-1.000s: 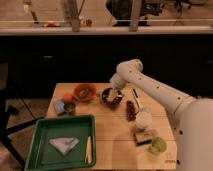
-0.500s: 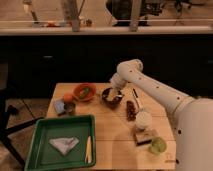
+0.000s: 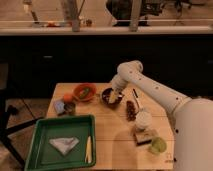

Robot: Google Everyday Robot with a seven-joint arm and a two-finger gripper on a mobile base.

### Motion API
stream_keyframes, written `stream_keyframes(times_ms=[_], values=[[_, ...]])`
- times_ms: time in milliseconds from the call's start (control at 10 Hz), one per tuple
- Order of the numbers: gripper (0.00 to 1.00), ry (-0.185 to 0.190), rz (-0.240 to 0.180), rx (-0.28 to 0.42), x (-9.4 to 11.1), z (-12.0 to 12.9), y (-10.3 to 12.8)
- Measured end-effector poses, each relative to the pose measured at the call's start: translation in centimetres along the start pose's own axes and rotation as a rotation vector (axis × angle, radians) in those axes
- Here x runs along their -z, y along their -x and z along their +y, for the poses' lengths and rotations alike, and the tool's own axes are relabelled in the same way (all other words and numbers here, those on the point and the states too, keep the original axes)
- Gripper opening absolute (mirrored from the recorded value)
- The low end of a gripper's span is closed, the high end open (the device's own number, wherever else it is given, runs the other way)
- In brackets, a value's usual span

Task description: Place fork in table surface

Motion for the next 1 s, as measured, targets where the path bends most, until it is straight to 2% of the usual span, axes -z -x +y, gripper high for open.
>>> stream_keyframes(times_ms=[400,500,600,700,1000], values=[[0.36,0.011,0.001,0.009,-0.4,-0.2,-0.9],[0.33,0.013,0.001,0.009,-0.5,-0.2,-1.0],[0.32,0.014,0.0,0.008,-0.5,-0.2,-1.1],[0.38,0.017,-0.001,0.006,-0.6,-0.2,-1.3],[0.66,0.026,-0.002,0.006,-0.7,-0.1,-1.6]])
